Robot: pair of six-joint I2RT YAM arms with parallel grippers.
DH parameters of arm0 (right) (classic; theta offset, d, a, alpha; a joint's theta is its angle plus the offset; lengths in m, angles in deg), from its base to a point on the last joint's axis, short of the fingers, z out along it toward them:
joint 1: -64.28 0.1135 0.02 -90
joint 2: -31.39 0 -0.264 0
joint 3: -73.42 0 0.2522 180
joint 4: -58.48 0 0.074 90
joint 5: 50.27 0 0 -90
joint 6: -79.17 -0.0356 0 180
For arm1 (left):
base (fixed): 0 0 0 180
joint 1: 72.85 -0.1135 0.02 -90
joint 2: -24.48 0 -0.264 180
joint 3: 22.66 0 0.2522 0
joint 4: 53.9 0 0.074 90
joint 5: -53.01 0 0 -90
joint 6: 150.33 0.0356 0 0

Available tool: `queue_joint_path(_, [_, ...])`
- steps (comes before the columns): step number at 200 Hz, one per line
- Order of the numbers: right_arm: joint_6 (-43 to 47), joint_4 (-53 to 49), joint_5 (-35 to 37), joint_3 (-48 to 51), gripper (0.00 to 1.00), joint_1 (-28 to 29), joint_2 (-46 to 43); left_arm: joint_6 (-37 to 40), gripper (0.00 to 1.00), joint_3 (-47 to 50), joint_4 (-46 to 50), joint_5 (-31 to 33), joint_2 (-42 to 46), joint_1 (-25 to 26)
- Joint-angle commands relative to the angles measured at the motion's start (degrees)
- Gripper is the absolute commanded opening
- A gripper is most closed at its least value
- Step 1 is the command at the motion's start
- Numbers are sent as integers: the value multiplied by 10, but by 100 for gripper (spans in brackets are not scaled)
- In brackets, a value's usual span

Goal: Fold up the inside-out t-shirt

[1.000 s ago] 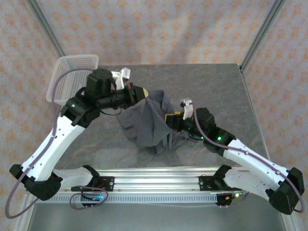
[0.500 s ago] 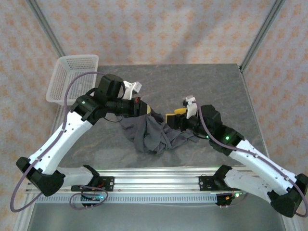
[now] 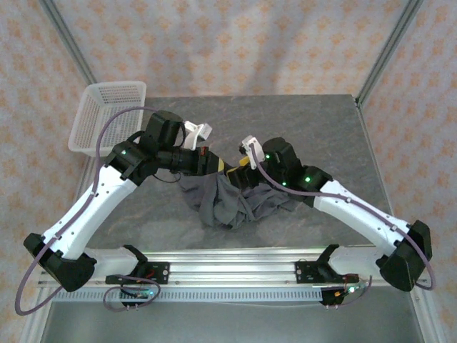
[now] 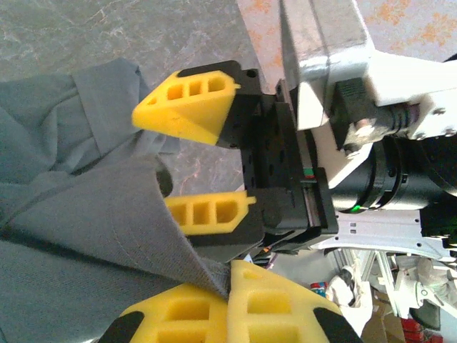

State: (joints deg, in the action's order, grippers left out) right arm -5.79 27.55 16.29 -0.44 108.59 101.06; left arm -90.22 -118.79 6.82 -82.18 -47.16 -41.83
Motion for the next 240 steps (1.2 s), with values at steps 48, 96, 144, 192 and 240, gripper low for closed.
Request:
queue_joint_path(48, [-145, -37, -11, -97, 0, -50, -14, 102, 0, -74, 200, 174, 18, -83])
queue_joint_path(96, [-251, -68, -60, -105, 0, -77, -113, 117, 0, -42, 181, 184, -16, -147])
queue_joint_path(144, [-315, -107, 20, -127, 0, -110, -133, 164, 28, -85, 152, 254, -81, -149])
queue_joint_path(192, [-419, -178, 138, -119, 0, -138, -126, 117, 54, -33, 15, 100, -71, -142])
queue_joint_path(240, [-400, -111, 58, -42, 0, -168, -155, 59, 60, 84, -114, 76, -65, -28])
